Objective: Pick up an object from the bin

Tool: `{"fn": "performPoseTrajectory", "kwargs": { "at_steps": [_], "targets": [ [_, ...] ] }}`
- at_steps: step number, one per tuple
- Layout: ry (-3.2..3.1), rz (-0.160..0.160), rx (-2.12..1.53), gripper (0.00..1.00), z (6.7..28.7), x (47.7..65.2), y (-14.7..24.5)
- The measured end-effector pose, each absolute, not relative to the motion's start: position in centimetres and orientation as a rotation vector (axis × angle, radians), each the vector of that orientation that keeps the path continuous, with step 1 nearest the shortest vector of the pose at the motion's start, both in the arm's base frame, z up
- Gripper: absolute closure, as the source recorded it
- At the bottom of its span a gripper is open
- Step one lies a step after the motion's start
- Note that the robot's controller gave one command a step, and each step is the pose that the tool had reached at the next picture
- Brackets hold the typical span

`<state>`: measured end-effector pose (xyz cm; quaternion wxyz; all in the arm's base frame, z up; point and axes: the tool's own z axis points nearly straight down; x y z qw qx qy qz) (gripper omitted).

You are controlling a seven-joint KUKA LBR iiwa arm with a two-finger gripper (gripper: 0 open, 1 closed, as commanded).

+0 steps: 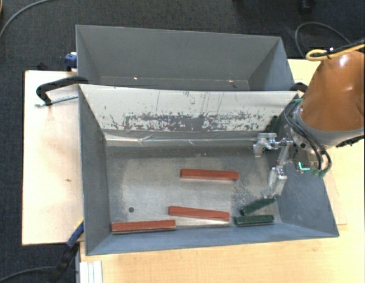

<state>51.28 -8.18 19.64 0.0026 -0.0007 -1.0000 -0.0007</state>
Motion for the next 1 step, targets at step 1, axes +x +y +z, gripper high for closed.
{"fn": "performPoseTrajectory", "kwargs": {
  "at_steps": [1],
  "targets": [
    [-3.053,-0.003,-0.726,0.00,7.22,55.20,-3.50]
  ]
}}
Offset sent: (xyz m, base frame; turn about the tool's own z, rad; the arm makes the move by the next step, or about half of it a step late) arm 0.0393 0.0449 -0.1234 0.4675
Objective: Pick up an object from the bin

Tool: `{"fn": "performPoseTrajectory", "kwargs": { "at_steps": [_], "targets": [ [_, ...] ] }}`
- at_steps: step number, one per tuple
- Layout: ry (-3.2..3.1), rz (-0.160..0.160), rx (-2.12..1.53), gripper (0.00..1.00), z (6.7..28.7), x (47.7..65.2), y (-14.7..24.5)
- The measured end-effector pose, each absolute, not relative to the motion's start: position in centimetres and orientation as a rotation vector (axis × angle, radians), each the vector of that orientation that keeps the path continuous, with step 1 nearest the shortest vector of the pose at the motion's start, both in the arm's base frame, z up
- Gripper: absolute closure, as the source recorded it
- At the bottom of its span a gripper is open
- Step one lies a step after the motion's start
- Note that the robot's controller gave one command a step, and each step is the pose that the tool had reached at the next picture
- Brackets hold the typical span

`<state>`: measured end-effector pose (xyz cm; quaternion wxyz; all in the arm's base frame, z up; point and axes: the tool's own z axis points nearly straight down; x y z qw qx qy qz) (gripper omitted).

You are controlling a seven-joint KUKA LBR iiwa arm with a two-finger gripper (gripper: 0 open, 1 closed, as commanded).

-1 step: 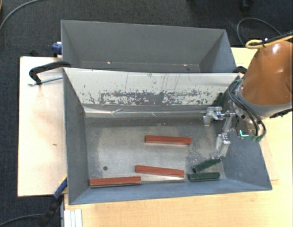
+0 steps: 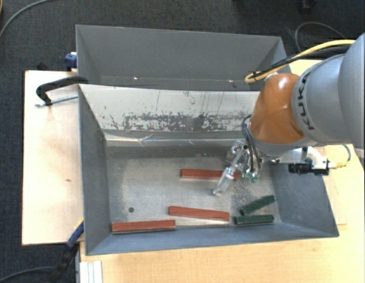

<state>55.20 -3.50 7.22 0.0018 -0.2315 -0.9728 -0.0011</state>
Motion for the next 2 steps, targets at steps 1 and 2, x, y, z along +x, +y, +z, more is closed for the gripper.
{"fn": "performPoseTrajectory", "kwargs": {
  "at_steps": [1,2],
  "targets": [
    [-3.056,-0.001,-0.726,1.00,7.4,55.3,-3.6],
    [-3.076,-0.002,-0.665,1.00,22.9,53.7,-2.3]
  ]
}}
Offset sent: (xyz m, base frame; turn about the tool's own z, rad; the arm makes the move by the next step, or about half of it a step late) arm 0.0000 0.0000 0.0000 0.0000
